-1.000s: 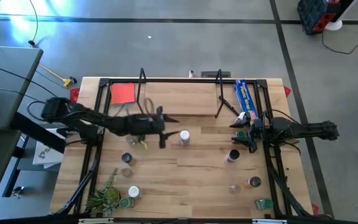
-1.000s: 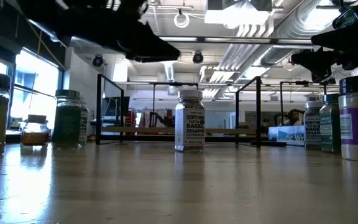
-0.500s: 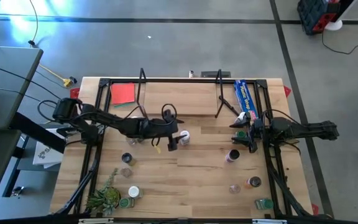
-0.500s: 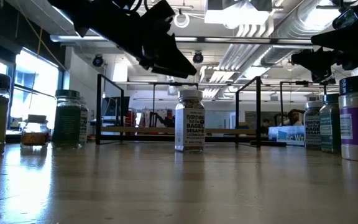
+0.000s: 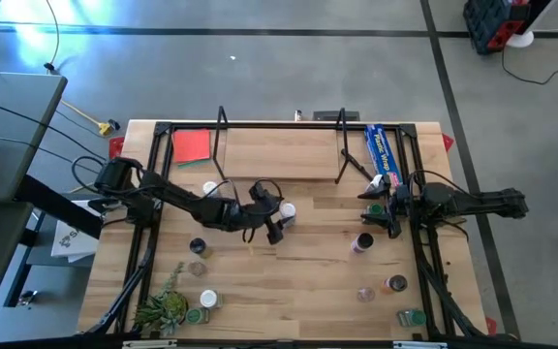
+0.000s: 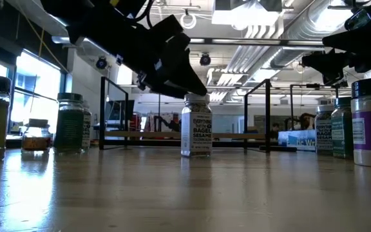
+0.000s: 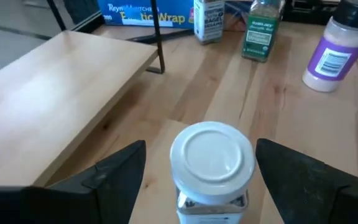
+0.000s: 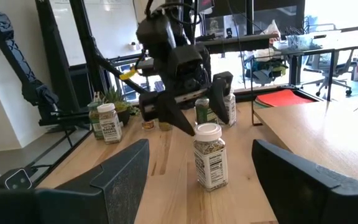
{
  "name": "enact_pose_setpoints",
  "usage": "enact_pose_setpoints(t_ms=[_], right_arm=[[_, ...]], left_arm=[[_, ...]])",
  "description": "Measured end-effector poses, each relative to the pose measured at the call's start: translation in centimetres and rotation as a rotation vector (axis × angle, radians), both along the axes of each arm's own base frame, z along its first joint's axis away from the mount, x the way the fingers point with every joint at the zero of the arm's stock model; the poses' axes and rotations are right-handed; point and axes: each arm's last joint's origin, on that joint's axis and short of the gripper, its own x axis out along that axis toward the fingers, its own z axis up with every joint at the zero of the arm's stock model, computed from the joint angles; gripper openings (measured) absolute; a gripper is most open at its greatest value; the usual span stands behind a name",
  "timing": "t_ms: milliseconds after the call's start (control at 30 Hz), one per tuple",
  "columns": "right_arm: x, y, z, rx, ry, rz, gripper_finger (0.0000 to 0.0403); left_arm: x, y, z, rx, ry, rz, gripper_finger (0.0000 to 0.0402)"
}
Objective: Shelf spices
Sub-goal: Put the center white seasoning bottle on the shelf
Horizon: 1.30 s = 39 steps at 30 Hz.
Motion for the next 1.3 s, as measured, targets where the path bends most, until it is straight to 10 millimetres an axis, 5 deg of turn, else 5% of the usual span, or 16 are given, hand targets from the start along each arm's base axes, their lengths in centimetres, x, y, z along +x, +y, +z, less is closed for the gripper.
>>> enact_pose_setpoints(t_ms=[367, 733, 900, 1100, 1300], right_arm=[[0.0, 0.0, 0.0, 0.000, 0.000, 0.000, 0.0279], [0.0, 0.0, 0.0, -0.002, 0.000, 0.000, 0.0279], [0.0, 0.0, 0.0, -0.002, 0.000, 0.000, 0.0279], [0.0, 0.0, 0.0, -0.002, 0.000, 0.000, 0.0279], [0.0, 0.0, 0.0, 0.000, 0.000, 0.000, 0.0279]], left_arm=[[0.6, 0.0, -1.1, -0.030, -0.026, -0.007, 0.0296], [0.7, 0.2, -0.8, -0.056, -0.035, -0.049, 0.0198], [0.7, 0.8, -0.4, -0.044, -0.015, -0.111, 0.0197], [-0.5, 3.3, 3.8, 0.056, -0.045, -0.172, 0.0197], [-2.7, 10.4, 9.0, 0.101, -0.050, -0.263, 0.0197]])
